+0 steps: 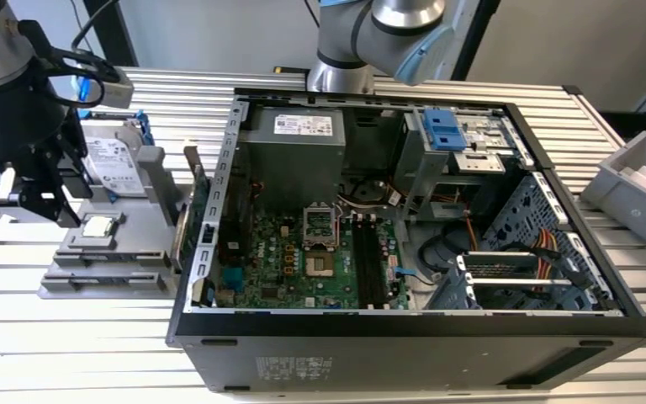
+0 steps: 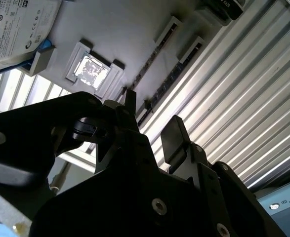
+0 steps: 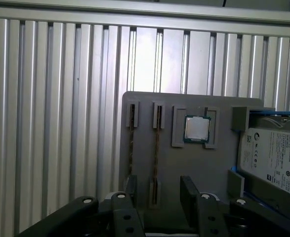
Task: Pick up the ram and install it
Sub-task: 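Pick up the ram and move it above insertion slot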
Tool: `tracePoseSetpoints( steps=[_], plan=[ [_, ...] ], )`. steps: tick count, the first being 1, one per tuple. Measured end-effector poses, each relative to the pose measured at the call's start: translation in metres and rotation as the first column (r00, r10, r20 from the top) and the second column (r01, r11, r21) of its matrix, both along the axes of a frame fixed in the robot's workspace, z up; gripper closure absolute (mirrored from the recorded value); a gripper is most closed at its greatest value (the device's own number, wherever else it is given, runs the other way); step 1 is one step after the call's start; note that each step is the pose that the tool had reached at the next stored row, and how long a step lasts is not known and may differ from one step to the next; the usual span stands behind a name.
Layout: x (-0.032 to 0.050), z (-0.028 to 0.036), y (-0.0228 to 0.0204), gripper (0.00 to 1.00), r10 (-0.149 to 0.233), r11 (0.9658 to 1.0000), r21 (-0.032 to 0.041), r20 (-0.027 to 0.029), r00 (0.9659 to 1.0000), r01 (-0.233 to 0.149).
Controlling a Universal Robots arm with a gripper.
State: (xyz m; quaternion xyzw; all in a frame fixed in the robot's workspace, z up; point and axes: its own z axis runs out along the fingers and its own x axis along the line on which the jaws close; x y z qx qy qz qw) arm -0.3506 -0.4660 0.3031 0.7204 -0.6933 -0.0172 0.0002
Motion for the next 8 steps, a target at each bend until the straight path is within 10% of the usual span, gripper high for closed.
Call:
tracePoseSetpoints(
  steps=[8],
  plan=[
    [0.0,-0.001,0.0,0.0,0.0,1.0,0.0007,0.0006,1.0,0.0]
  ],
)
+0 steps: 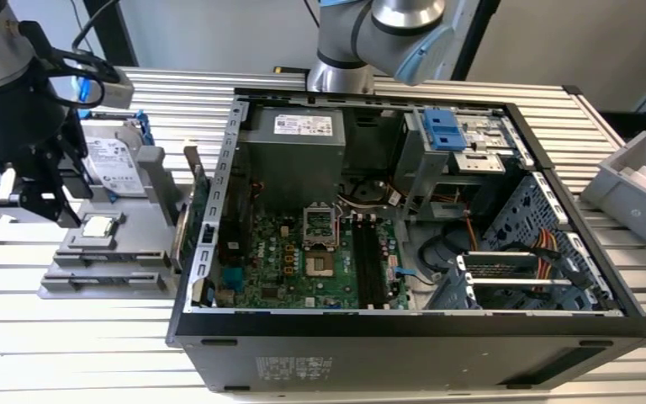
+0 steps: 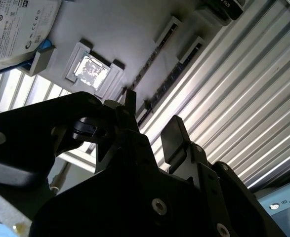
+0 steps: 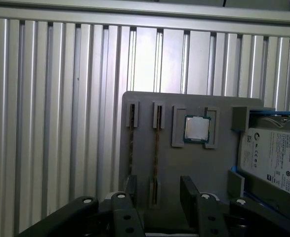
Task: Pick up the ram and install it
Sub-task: 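Pick up the ram and move it above insertion slot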
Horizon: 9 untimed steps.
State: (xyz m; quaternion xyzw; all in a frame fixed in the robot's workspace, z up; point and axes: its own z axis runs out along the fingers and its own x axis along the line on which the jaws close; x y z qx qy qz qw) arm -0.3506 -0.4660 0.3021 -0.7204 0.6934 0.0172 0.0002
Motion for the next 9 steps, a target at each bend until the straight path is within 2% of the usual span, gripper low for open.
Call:
tracePoseSetpoints(
  steps=[5,9],
  plan=[
    [0.0001,-0.006,-0.0035,0.0,0.001,1.0,-0.0004,-0.0009,1.0,-0.001],
    [0.0001,-0.013,-0.0091,0.0,0.001,1.0,0.0005,-0.0009,1.0,-0.001]
  ],
)
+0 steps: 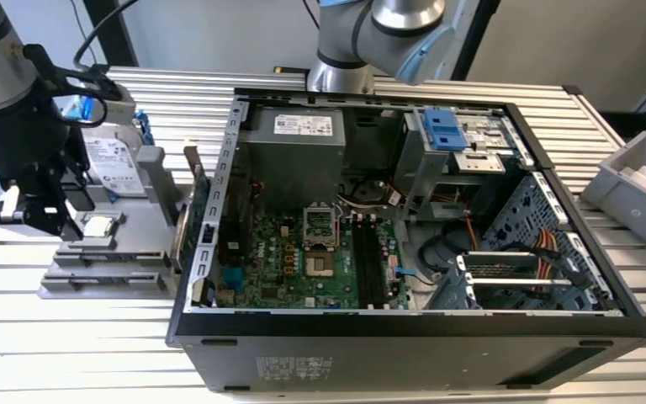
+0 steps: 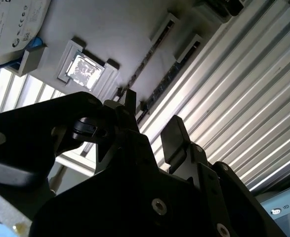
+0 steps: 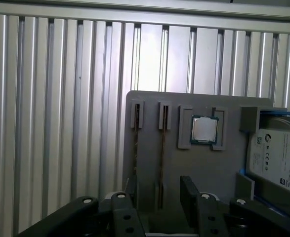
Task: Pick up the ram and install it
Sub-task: 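Pick up the ram and move it above insertion slot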
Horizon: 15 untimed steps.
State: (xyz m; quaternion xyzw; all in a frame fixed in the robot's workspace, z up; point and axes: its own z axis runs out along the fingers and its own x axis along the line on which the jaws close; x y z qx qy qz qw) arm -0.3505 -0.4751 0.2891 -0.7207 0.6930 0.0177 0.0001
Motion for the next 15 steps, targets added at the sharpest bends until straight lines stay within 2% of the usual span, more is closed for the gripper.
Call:
tracePoseSetpoints(
  steps=[7,10,15],
  plan=[
    [0.0,-0.0129,-0.0143,0.0,-0.004,1.0,0.0006,-0.0001,1.0,0.004],
    [0.0,-0.0183,-0.0165,0.0,-0.011,0.9999,0.0007,0.0001,0.9999,0.011],
    [0.0001,-0.0266,-0.0166,0.0,-0.015,0.9999,0.0007,0.0001,0.9999,0.015]
  ],
)
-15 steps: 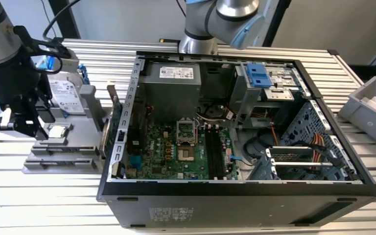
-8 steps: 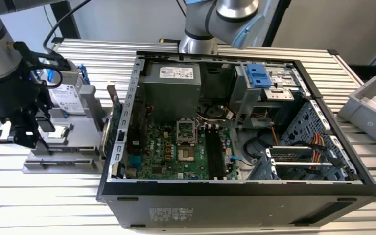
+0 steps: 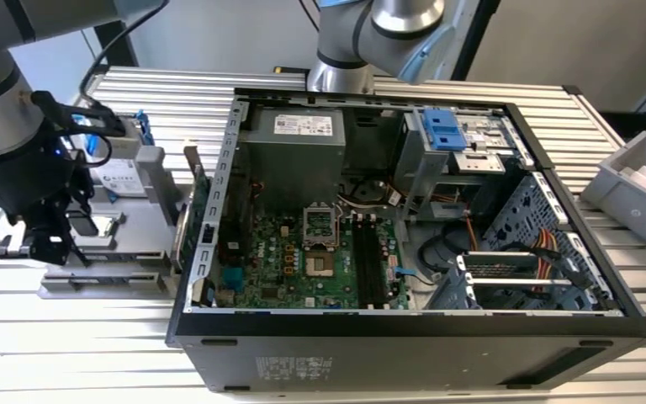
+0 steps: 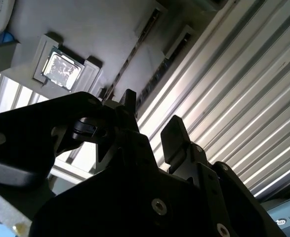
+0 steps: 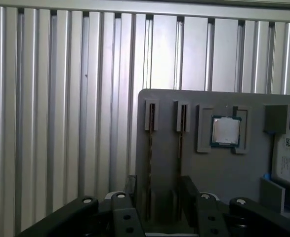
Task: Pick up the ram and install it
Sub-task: 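Pick up the ram and move it above insertion slot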
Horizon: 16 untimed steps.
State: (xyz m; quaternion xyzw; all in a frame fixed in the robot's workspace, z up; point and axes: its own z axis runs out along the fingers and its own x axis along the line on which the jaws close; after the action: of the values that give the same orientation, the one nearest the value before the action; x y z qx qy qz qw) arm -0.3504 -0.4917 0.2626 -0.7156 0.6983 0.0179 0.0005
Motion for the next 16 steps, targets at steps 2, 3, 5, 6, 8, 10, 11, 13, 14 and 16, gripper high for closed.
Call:
tracePoseSetpoints(
  steps=[2,3,5,6,8,10,11,13,14,16],
  plan=[
    [0.0,-0.0034,0.0,0.0,0.0,1.0,-0.0001,-0.0001,1.0,0.0],
    [0.0,-0.0052,0.0,0.0,-0.001,1.0,-0.0001,-0.0001,1.0,0.001],
    [0.0,-0.0088,0.0,0.0,-0.001,1.0,-0.0001,-0.0001,1.0,0.001],
    [0.0,-0.0106,0.0,0.0,-0.002,1.0,-0.0001,-0.0001,1.0,0.002],
    [0.0,-0.0143,0.0,0.0,-0.003,1.0,-0.0001,0.0,1.0,0.003],
    [0.0,-0.0179,0.0,0.0,-0.004,1.0,-0.0001,-0.0001,1.0,0.004],
    [0.0,-0.0197,0.0,0.0,-0.005,1.0,-0.0001,-0.0001,1.0,0.005],
    [0.0,-0.0235,0.0,0.0,-0.006,1.0,0.0,0.0,1.0,0.006],
    [0.0,-0.0252,0.0,0.0,-0.006,1.0,-0.0001,-0.0001,1.0,0.006],
    [0.0,-0.0288,0.0,0.0,-0.007,1.0,-0.0001,-0.0001,1.0,0.007]
  ],
)
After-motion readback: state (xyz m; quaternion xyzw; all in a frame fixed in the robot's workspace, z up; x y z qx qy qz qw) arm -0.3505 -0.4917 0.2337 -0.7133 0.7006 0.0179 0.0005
